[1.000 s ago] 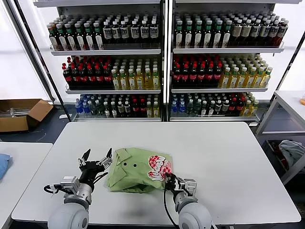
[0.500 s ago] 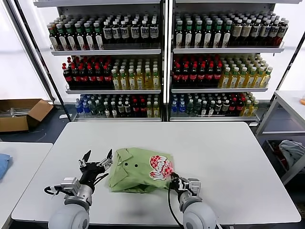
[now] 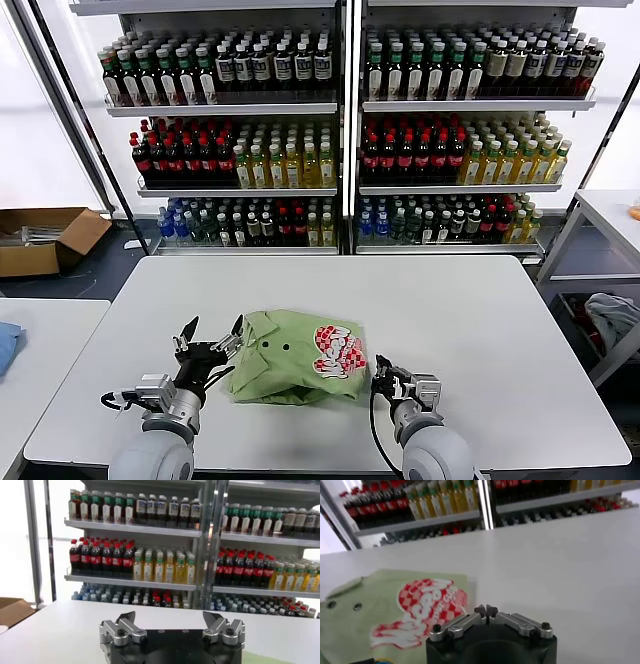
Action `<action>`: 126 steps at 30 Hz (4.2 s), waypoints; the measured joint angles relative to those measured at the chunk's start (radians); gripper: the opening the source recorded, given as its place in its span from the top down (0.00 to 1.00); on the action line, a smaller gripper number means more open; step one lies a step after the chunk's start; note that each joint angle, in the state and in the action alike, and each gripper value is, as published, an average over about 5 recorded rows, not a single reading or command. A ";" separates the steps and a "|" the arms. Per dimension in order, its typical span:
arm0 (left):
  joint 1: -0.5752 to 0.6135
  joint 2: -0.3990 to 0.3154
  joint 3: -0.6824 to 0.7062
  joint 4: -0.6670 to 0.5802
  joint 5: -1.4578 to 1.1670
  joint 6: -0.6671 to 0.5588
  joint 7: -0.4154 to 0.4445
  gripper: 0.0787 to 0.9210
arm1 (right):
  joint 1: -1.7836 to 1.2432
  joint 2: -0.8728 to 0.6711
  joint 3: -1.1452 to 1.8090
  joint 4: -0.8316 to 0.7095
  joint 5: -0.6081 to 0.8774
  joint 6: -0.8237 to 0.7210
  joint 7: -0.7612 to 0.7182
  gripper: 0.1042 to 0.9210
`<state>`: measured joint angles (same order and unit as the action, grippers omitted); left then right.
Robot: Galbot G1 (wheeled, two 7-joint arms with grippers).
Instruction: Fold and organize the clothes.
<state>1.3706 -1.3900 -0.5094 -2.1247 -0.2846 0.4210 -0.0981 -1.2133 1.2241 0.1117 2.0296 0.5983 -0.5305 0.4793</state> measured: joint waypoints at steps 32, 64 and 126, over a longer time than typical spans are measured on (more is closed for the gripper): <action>-0.018 -0.016 0.010 0.038 0.015 0.014 0.007 0.12 | 0.163 -0.174 -0.304 -0.077 -0.265 0.036 -0.286 0.12; -0.006 -0.025 0.035 0.043 0.027 0.025 0.019 0.12 | 0.047 -0.195 -0.209 0.016 -0.210 0.109 -0.300 0.12; 0.017 -0.049 0.006 -0.020 0.012 -0.037 0.003 0.12 | -0.126 -0.221 0.189 0.134 -0.047 0.079 -0.140 0.12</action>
<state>1.3876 -1.4387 -0.5038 -2.1446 -0.2722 0.3839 -0.0948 -1.3394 1.0029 0.3009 2.1641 0.5512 -0.4512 0.3393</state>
